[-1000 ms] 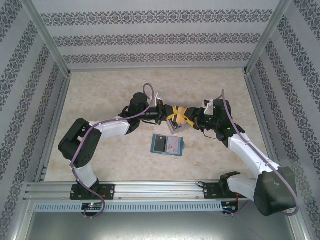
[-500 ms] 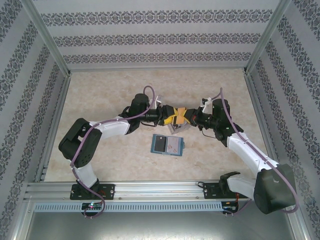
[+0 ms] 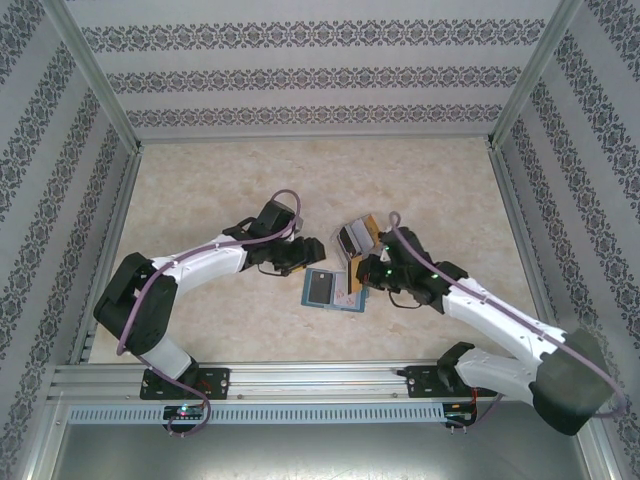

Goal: Put the credit cards into the card holder
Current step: Pick up the credit card from the storage box, then flip over the card slot in the card holder.

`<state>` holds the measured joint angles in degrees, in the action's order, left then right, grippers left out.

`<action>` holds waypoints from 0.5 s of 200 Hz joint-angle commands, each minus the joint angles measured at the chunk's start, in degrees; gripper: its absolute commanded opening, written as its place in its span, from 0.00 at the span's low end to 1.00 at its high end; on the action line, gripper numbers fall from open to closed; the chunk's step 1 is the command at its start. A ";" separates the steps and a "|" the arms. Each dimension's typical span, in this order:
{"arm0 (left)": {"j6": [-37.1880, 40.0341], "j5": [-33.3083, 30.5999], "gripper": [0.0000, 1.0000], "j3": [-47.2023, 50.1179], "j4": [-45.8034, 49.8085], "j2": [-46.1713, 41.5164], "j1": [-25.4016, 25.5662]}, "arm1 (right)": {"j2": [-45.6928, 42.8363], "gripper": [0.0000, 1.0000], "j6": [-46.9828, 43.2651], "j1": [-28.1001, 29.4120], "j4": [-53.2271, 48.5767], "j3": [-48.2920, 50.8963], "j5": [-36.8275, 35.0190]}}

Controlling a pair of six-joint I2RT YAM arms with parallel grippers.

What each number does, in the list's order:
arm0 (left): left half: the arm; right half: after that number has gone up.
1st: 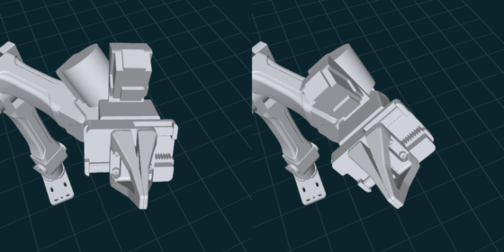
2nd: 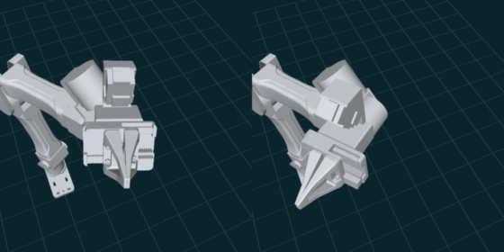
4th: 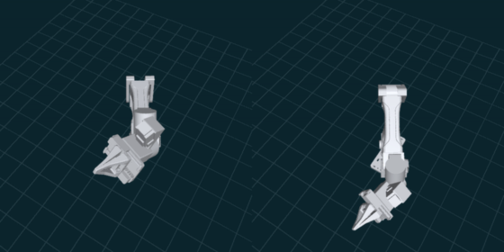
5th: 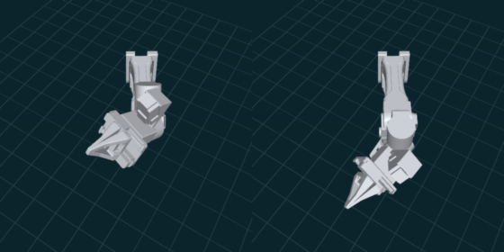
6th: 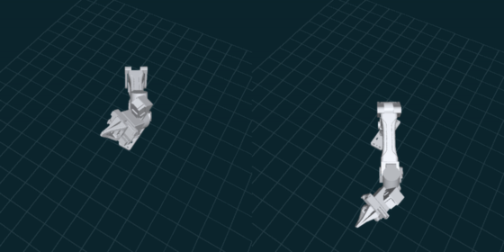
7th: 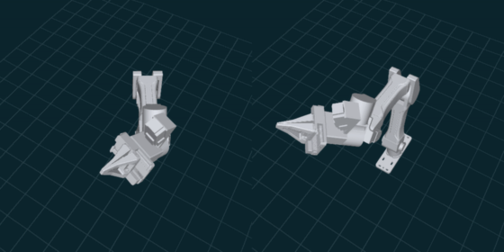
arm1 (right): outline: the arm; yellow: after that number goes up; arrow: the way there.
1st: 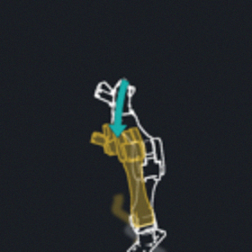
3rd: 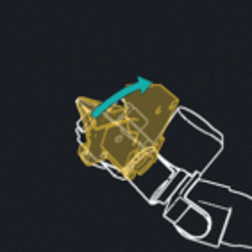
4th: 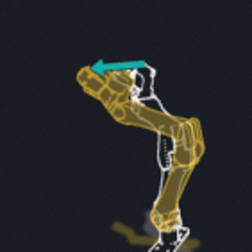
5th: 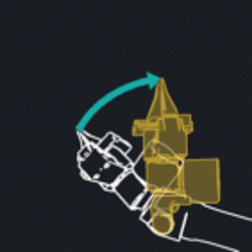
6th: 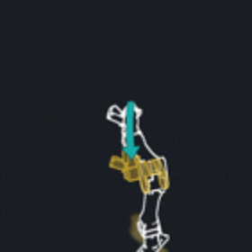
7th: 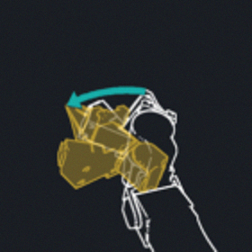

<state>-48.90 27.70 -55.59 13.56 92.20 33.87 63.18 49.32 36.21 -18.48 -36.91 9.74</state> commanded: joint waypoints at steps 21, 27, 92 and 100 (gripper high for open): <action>6.67 -5.52 0.62 -1.56 7.67 2.78 2.67 | 5.56 0.00 -1.07 2.67 -4.01 0.99 -11.43; 6.88 -5.66 0.61 -1.78 7.75 3.14 2.85 | 5.51 0.00 -1.05 2.65 -3.78 1.15 -11.78; 7.56 -7.50 0.59 -0.77 6.23 7.16 4.09 | 4.45 0.00 -0.55 0.40 0.30 4.50 -9.55; 7.53 -7.29 0.59 -0.75 5.90 7.52 4.18 | 4.86 0.00 -0.51 0.44 1.15 4.59 -8.84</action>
<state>-42.65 21.54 -56.03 18.96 98.48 36.82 67.26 49.10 37.15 -19.79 -33.32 0.21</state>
